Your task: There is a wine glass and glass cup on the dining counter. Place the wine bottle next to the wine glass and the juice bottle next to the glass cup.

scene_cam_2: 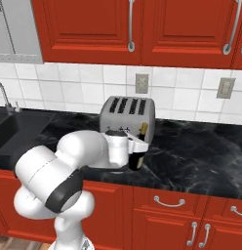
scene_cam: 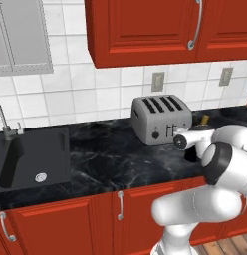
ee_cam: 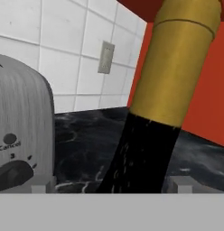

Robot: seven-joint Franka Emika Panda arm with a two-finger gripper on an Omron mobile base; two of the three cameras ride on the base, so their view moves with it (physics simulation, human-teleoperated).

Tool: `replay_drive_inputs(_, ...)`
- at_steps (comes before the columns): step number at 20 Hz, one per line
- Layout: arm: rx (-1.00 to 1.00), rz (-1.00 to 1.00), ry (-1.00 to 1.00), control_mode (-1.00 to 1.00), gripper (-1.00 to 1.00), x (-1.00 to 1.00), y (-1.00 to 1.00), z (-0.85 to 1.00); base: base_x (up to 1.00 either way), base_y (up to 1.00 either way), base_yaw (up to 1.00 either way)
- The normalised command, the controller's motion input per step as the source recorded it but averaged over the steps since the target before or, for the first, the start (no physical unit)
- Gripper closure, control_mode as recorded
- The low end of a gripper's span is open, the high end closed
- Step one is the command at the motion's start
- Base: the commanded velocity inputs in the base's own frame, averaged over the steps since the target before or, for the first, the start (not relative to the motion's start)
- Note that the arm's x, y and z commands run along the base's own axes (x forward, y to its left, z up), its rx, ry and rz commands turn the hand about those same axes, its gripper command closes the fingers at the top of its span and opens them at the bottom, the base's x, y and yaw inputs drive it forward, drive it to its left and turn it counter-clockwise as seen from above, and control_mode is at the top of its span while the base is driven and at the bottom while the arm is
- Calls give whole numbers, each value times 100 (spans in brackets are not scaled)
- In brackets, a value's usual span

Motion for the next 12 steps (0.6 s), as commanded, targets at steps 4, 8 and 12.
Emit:
replay_drive_inputs(4,0,8,6,-100,100,0,11,-14,0,0,0)
replay_drive_inputs(8,0,8,1,-100,100,-1,0,-6,0,0,0)
replay_drive_inputs(12,1,6,2,-100,100,-3,0,-1,0,0,0)
